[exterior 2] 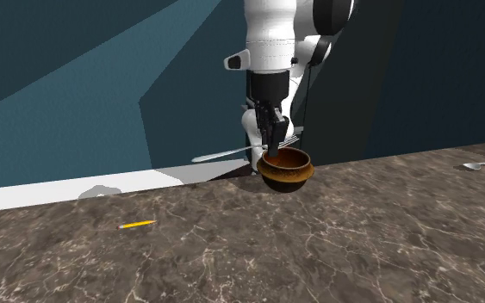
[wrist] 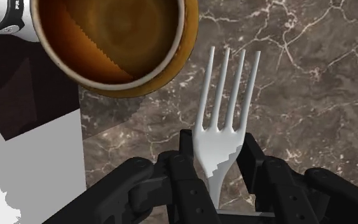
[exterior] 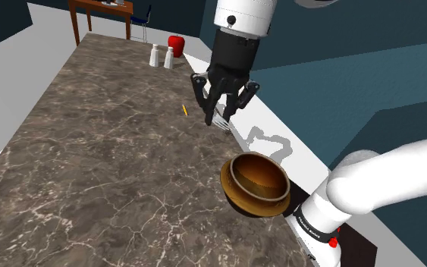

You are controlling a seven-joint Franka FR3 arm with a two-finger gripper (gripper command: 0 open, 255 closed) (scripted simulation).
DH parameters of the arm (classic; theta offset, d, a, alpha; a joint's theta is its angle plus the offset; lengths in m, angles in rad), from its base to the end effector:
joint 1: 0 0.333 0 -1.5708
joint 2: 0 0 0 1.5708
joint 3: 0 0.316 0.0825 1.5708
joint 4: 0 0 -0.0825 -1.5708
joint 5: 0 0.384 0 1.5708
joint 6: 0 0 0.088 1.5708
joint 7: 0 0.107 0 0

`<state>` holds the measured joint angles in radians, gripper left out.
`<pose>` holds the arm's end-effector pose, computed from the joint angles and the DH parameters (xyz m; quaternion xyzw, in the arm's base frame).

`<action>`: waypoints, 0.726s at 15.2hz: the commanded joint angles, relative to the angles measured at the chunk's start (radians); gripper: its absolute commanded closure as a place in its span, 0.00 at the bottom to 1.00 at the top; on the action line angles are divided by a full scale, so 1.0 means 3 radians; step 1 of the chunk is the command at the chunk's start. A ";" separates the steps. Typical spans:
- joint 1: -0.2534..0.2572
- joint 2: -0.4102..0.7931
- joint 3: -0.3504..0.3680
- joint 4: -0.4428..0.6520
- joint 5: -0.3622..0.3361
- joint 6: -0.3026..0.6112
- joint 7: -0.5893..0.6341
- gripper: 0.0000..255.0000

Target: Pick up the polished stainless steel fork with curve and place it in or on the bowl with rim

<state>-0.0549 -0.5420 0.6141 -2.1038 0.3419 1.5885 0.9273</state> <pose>0.3052 0.2904 0.5778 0.9728 -0.2294 -0.0335 0.0024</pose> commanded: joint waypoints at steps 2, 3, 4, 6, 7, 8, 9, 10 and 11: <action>0.0166 -0.0435 -0.0141 -0.0288 0.0141 -0.0150 -0.0043 1.00; 0.0219 -0.0568 -0.0183 -0.0373 0.0175 -0.0202 -0.0050 1.00; 0.0274 -0.0700 -0.0224 -0.0454 0.0205 -0.0258 -0.0051 1.00; 0.0384 -0.0959 -0.0300 -0.0604 0.0256 -0.0378 -0.0044 1.00; 0.0439 -0.1087 -0.0335 -0.0673 0.0279 -0.0442 -0.0034 1.00; 0.0495 -0.1214 -0.0370 -0.0739 0.0298 -0.0508 -0.0020 1.00; 0.0574 -0.1397 -0.0416 -0.0827 0.0325 -0.0611 0.0005 1.00; 0.0583 -0.1411 -0.0404 -0.0878 0.0337 -0.0575 0.0001 1.00; 0.0590 -0.1427 -0.0391 -0.0928 0.0350 -0.0539 -0.0005 1.00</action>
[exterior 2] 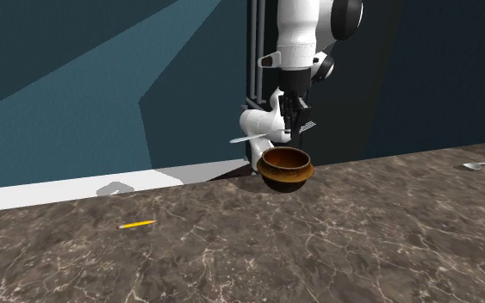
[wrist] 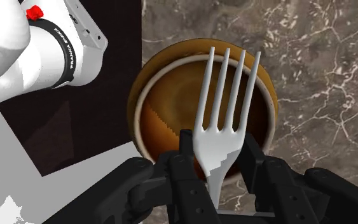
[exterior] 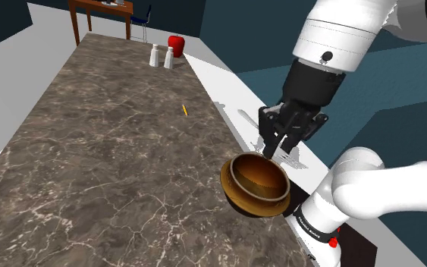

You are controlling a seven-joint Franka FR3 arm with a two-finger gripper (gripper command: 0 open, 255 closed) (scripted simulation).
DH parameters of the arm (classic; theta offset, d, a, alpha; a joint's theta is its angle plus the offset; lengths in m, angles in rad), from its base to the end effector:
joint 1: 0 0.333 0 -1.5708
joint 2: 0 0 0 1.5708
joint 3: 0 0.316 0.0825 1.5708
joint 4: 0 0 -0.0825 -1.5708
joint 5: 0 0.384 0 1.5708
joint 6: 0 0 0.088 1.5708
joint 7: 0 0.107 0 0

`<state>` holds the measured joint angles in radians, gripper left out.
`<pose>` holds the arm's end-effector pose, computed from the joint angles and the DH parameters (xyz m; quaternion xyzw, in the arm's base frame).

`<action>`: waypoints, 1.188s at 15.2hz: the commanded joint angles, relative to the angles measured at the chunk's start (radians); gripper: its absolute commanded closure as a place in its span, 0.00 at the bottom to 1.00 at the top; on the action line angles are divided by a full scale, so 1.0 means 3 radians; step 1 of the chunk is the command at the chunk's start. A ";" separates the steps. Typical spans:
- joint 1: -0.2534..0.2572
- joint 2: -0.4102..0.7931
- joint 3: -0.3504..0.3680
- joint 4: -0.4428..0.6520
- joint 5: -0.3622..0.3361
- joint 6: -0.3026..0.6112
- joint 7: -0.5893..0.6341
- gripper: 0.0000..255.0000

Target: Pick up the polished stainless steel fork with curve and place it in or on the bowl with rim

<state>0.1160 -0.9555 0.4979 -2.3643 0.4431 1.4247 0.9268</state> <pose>0.1743 0.2501 0.5739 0.9728 -0.2293 -0.0338 0.0018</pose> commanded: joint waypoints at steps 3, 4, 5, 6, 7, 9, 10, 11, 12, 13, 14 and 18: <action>0.0040 -0.0091 0.0040 -0.0208 0.0055 0.0114 -0.0020 1.00; 0.0047 -0.0104 0.0055 -0.0257 0.0070 0.0150 -0.0025 1.00; 0.0054 -0.0116 0.0071 -0.0304 0.0085 0.0186 -0.0030 1.00; 0.0061 -0.0128 0.0087 -0.0352 0.0101 0.0222 -0.0035 1.00; 0.0067 -0.0139 0.0104 -0.0399 0.0117 0.0258 -0.0041 1.00; 0.0081 -0.0159 0.0138 -0.0491 0.0150 0.0331 -0.0051 1.00; 0.0088 -0.0167 0.0156 -0.0537 0.0167 0.0368 -0.0056 1.00; 0.0095 -0.0175 0.0174 -0.0582 0.0184 0.0406 -0.0061 1.00; 0.0101 -0.0182 0.0190 -0.0620 0.0200 0.0438 -0.0065 1.00; 0.0101 -0.0182 0.0190 -0.0620 0.0199 0.0437 -0.0065 1.00; 0.0101 -0.0182 0.0190 -0.0620 0.0200 0.0438 -0.0065 1.00; 0.0101 -0.0182 0.0190 -0.0620 0.0200 0.0438 -0.0065 1.00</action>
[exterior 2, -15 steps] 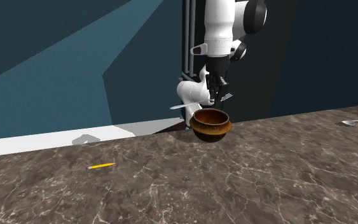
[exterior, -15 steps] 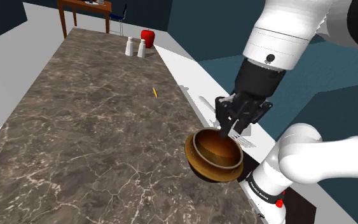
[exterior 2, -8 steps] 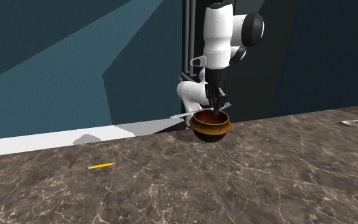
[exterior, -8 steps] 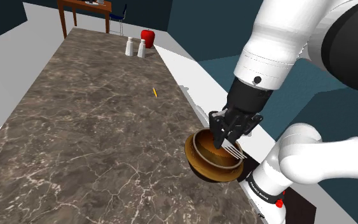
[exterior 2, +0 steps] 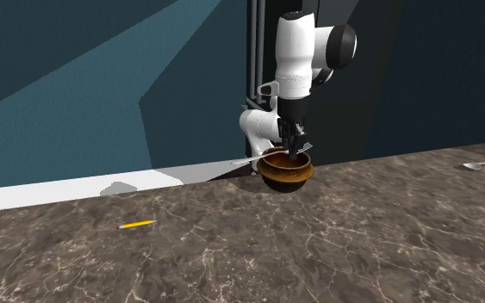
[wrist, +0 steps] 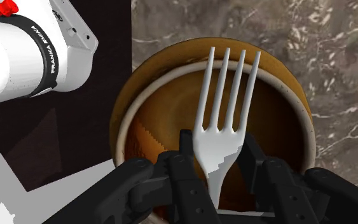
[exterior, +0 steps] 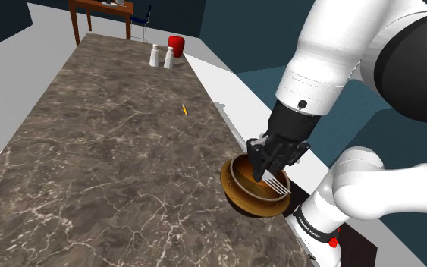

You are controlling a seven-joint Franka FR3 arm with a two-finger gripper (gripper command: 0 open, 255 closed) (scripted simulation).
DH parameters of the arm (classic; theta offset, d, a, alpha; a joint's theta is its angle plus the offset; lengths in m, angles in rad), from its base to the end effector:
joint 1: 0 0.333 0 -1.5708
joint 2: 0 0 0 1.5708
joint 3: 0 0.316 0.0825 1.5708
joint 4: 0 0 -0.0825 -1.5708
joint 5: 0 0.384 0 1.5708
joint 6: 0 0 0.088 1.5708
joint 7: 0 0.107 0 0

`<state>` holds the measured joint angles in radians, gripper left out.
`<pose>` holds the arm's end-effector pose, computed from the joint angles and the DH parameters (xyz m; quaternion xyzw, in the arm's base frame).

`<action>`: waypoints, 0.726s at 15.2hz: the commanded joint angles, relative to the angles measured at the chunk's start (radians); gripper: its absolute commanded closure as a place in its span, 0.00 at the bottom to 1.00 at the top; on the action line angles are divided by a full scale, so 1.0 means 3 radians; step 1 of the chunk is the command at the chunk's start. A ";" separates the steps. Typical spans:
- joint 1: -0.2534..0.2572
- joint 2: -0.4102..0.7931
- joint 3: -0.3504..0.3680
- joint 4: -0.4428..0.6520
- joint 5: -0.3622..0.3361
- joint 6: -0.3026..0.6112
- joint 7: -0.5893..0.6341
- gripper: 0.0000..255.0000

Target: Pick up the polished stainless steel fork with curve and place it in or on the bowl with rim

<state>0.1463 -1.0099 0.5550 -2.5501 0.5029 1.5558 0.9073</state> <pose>0.1711 0.2482 0.5071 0.9728 -0.2293 -0.0341 0.0017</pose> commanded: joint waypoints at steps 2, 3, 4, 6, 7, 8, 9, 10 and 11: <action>0.0000 0.0000 0.0000 0.0000 0.0000 0.0000 0.0000 1.00; 0.0000 0.0000 0.0000 0.0000 0.0000 0.0000 0.0000 0.00; 0.0000 0.0000 0.0000 0.0000 0.0000 0.0000 0.0000 0.00; 0.0000 0.0000 0.0000 0.0000 0.0000 0.0000 0.0000 0.00; 0.0000 0.0000 0.0000 0.0000 0.0000 0.0000 0.0000 0.00; 0.0000 0.0000 0.0000 0.0000 0.0000 0.0000 0.0000 0.00; -0.0022 0.0026 -0.0047 0.0114 -0.0046 -0.0088 0.0008 0.00; -0.0044 0.0057 -0.0091 0.0231 -0.0090 -0.0176 0.0016 0.00; -0.0064 0.0092 -0.0132 0.0351 -0.0132 -0.0263 0.0025 0.00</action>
